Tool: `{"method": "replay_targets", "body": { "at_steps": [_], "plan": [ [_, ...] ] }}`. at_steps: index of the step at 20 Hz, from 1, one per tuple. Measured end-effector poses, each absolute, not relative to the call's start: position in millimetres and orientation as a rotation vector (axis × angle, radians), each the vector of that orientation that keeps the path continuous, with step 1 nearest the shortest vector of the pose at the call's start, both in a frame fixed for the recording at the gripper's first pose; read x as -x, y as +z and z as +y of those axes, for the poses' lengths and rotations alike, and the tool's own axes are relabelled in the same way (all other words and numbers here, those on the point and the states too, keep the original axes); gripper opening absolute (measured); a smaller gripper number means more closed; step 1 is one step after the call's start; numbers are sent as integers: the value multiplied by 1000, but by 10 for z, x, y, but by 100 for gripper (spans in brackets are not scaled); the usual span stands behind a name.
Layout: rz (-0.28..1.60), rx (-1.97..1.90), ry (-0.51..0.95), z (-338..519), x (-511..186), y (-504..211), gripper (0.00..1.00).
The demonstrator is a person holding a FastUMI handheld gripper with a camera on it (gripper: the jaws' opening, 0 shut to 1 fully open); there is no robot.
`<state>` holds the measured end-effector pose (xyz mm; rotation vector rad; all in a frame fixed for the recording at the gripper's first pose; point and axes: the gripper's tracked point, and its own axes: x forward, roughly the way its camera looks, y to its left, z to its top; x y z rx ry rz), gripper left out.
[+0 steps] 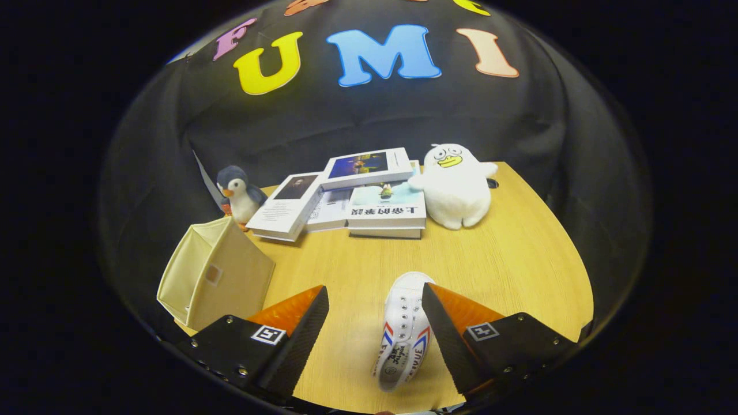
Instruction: Open the storage box then place both shoes into the box .Put the left shoe in first, then the right shoe, with the right side of both shoes facing outward in a uniform manner.
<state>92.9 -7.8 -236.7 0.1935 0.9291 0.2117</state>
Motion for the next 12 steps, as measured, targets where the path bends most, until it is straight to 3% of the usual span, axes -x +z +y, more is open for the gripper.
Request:
{"method": "replay_targets", "body": {
  "at_steps": [5,12],
  "plan": [
    [1077,-166,118,-385,-764,-2954,98],
    [1272,-271,107,-340,-536,-3420,96]
  ]
}}
